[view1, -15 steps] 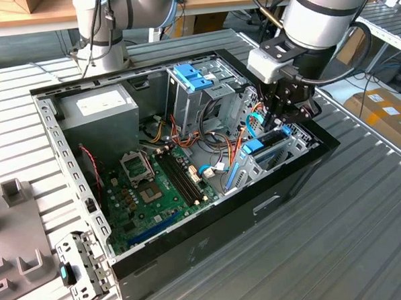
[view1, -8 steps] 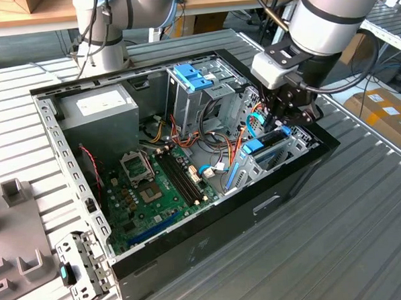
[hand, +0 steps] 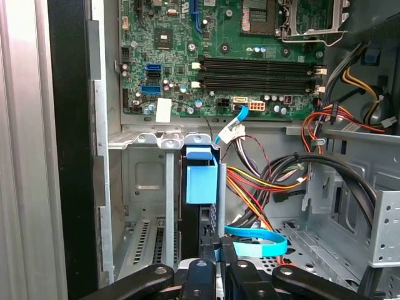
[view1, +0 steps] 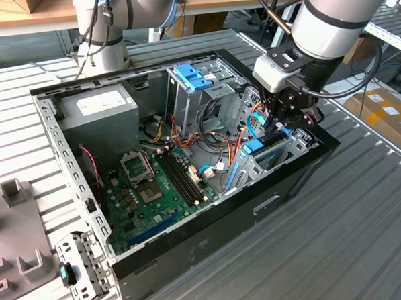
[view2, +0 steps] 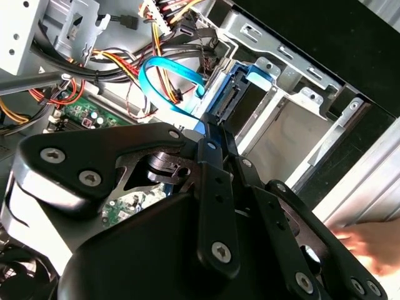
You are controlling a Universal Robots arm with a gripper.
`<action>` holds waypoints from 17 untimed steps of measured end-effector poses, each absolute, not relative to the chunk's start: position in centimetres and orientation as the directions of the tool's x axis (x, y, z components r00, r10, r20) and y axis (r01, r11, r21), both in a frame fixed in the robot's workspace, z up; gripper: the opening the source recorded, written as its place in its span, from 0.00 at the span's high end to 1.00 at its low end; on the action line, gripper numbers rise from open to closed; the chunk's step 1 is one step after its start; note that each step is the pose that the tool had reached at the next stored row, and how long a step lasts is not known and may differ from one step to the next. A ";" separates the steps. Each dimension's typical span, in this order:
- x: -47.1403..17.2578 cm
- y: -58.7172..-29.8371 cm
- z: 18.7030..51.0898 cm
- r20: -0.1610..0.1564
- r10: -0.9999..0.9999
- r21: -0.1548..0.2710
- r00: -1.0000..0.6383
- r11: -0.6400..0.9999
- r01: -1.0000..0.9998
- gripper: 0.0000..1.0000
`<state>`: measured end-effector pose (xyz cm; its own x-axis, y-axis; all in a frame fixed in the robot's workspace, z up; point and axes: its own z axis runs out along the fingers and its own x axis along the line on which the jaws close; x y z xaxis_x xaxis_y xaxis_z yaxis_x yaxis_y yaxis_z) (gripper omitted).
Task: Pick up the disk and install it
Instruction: 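Insert the first disk wire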
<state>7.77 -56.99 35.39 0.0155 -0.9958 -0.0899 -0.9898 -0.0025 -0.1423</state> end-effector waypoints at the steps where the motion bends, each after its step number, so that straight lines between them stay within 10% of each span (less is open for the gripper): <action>1: 7.8 -57.0 35.4 -0.090 -0.996 -0.142 0.016 -0.003 -0.990 0.84; 17: 7.8 -57.2 34.9 -0.090 -0.996 -0.142 0.016 -0.003 -0.990 0.84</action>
